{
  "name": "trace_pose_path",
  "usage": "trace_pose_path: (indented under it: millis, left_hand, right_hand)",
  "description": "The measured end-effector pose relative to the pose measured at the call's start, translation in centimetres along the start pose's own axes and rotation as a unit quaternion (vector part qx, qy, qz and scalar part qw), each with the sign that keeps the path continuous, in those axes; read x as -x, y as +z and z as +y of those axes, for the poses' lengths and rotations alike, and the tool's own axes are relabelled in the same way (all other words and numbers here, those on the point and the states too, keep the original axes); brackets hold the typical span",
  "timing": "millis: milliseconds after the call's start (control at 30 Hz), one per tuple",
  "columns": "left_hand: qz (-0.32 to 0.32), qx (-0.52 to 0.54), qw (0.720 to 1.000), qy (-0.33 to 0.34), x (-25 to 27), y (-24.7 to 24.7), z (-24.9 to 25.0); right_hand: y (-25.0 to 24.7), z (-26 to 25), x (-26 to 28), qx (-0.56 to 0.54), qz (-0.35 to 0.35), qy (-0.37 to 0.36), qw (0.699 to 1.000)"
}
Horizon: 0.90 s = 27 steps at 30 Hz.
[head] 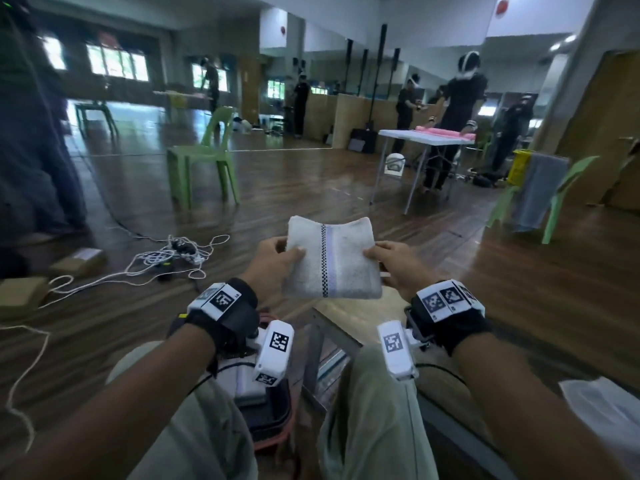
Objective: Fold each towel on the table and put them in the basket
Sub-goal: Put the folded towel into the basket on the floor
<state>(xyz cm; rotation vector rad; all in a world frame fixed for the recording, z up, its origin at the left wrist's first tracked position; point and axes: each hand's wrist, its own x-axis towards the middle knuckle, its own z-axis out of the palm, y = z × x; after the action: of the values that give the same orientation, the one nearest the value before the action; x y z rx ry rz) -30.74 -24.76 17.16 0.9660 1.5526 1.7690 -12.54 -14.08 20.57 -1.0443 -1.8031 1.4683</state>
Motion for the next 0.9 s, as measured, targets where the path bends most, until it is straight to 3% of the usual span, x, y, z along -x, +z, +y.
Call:
trace_pose_path:
  millis: [167,400,633,900]
  left_hand:
    - [0.071,-0.041,0.996,-0.031,1.5,-6.5,-1.3]
    - [0.163,-0.041,0.979,-0.116,2.3,-13.9,-7.4]
    - [0.182,-0.098,0.954,-0.217,0.0,-16.8,-17.4]
    - [0.167,-0.155,0.898,-0.376,-3.8,-17.5,-33.0]
  right_hand:
    - [6.9,0.9,-2.1,0.018,-0.083,0.017,0.996]
    - [16.4,5.7,-4.7,0.029,-0.178,0.087,0.98]
    - [22.5,14.1,-9.5,0.074,-0.175,0.198,0.962]
    - [27.1,28.0,-15.9,0.217,-0.152,0.303,0.915]
